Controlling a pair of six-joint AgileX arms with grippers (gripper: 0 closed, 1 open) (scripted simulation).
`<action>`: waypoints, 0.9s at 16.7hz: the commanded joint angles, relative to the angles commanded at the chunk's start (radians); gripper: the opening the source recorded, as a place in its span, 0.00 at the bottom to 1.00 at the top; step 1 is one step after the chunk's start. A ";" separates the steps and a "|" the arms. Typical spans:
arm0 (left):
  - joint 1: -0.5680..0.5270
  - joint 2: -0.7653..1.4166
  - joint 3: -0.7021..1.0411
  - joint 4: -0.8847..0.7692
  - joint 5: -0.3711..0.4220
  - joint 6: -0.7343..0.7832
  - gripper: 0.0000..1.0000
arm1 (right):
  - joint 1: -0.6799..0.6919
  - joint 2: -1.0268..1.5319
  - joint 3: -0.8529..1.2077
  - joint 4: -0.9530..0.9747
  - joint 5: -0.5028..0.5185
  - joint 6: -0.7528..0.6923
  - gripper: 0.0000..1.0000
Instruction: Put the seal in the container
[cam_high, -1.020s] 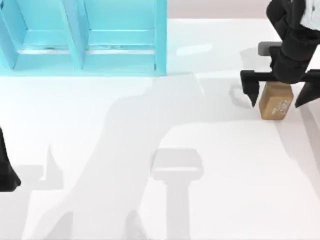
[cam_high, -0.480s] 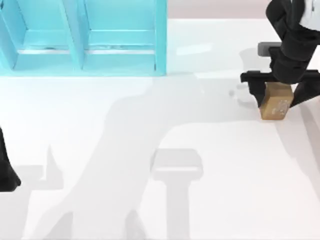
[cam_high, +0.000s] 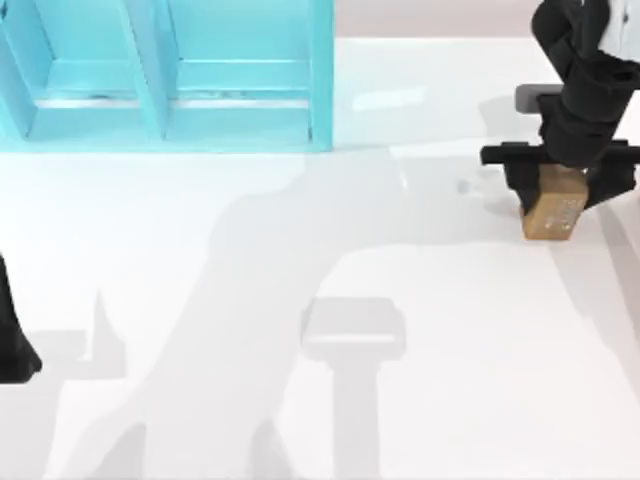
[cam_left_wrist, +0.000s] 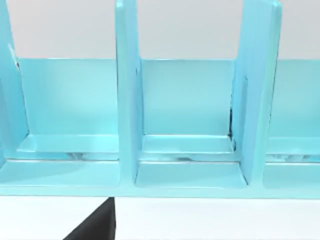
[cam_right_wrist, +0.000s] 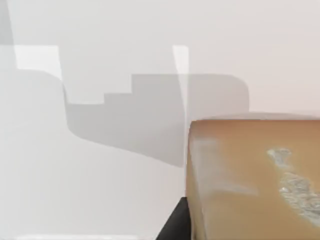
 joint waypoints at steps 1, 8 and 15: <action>0.000 0.000 0.000 0.000 0.000 0.000 1.00 | 0.000 0.000 0.000 0.000 0.000 0.000 0.00; 0.000 0.000 0.000 0.000 0.000 0.000 1.00 | -0.004 -0.001 0.000 0.000 0.001 0.000 0.00; 0.000 0.000 0.000 0.000 0.000 0.000 1.00 | -0.006 -0.005 0.218 -0.223 0.001 0.002 0.00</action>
